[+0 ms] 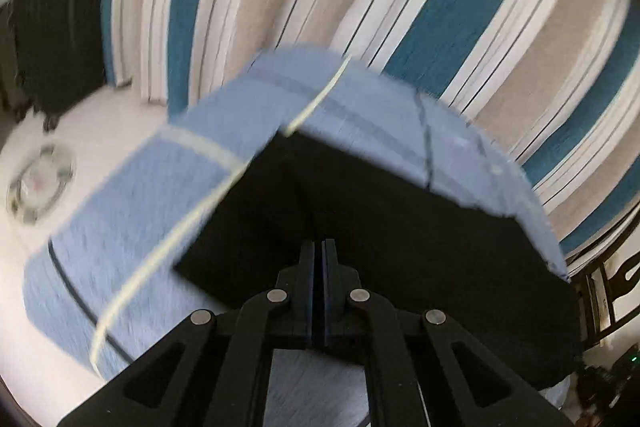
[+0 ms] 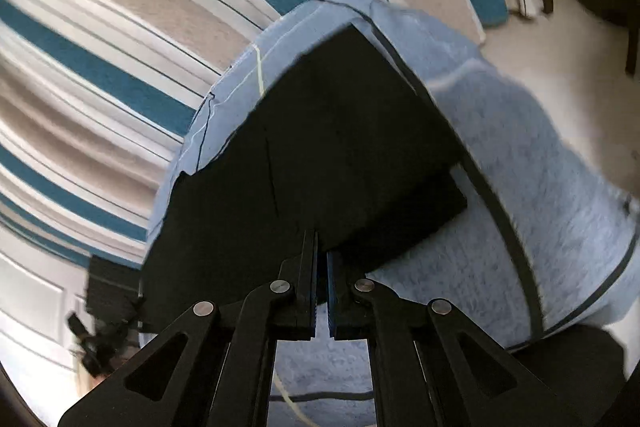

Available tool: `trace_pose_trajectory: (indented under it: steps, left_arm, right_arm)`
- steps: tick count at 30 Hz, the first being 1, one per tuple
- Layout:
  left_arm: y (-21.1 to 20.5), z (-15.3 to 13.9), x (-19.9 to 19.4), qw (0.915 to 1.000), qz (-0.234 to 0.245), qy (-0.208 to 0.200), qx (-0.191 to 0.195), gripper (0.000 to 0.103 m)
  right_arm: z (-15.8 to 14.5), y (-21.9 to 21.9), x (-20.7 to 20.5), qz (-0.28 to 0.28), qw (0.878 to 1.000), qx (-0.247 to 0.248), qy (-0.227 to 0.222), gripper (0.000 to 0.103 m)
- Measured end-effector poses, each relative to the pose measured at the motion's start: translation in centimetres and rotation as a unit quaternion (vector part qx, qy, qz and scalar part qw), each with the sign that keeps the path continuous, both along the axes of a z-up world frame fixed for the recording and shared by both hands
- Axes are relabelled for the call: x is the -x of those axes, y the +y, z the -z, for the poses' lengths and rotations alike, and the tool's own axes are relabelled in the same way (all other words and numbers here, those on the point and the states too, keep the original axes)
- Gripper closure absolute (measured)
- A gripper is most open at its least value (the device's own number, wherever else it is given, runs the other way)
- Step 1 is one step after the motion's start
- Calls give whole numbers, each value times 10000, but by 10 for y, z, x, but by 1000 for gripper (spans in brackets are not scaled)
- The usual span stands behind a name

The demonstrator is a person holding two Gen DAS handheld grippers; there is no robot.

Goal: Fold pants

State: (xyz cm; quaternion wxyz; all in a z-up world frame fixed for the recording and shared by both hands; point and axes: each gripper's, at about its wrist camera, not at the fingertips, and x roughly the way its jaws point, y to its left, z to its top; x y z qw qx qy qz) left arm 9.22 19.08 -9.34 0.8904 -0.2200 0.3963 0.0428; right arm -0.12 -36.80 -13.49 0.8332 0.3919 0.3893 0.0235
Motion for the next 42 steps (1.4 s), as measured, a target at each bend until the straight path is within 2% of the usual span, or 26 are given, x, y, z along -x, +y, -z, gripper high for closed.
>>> trace_pose_trajectory:
  steps: [2, 6, 10, 13, 15, 16, 18, 20, 23, 25, 27, 29, 32, 34, 36, 39, 40, 42]
  left_arm:
    - [2, 0, 4, 9999, -55, -41, 153, 99]
    - [-1, -10, 2, 9998, -36, -175, 91, 99]
    - [1, -12, 8, 9995, -149, -185, 187, 99]
    - [1, -20, 19, 9992, -221, -329, 104, 99]
    - [0, -14, 19, 9995, -225, -223, -3, 99]
    - [1, -6, 17, 9996, -264, -43, 6, 99]
    - [2, 8, 15, 9991, -345, 242, 108, 99]
    - [2, 8, 17, 9986, -438, 306, 16, 100]
    - [3, 3, 23, 9971, -605, 404, -209, 100]
    - [11, -2, 30, 9952, -824, 402, -332, 100]
    - [19, -11, 38, 9937, -1018, 280, -373, 100]
    - [18, -21, 41, 9935, -1018, 130, -499, 100]
    - [-1, -32, 32, 9973, -583, -90, -443, 99]
    - [-25, -35, 22, 9986, -177, -219, -442, 96]
    - [-50, -33, 8, 9987, 310, -247, -321, 88]
    - [-86, -26, -12, 9951, 931, -289, -183, 81]
    - [-95, -21, -17, 9940, 1044, -231, -223, 81]
    - [-107, -5, -25, 9918, 1251, 13, -276, 81]
  right_arm:
    - [-6, 2, -2, -38, 9999, 140, -61, 100]
    - [-14, 3, -3, -45, 9998, 193, -99, 100]
    - [-35, 9, 9, -109, 9985, 347, -409, 100]
    - [-24, 4, 8, -92, 9985, 493, -232, 100]
    - [-6, -1, 5, 39, 9992, 380, 69, 100]
    - [1, -3, 5, 42, 9996, 274, 99, 101]
    - [1, -4, 8, 38, 9997, 217, 104, 101]
    - [-2, -5, 10, 27, 9996, 244, 135, 101]
    - [-16, -4, 17, 150, 9976, 648, 182, 101]
    - [-32, -1, 26, 492, 9877, 1456, 305, 97]
    - [-44, 1, 32, 635, 9820, 1769, 174, 97]
    - [-53, 8, 30, 560, 9803, 1895, -6, 97]
    - [-56, 33, 10, 35, 9772, 2110, -236, 94]
    - [-52, 50, -2, -309, 9776, 2053, -346, 92]
    - [-45, 67, -15, -585, 9726, 2219, -371, 91]
    - [-27, 68, -19, -640, 9670, 2465, -38, 86]
    - [-18, 62, -18, -588, 9690, 2398, 101, 86]
    - [-16, 48, -7, -494, 9742, 2202, 33, 86]
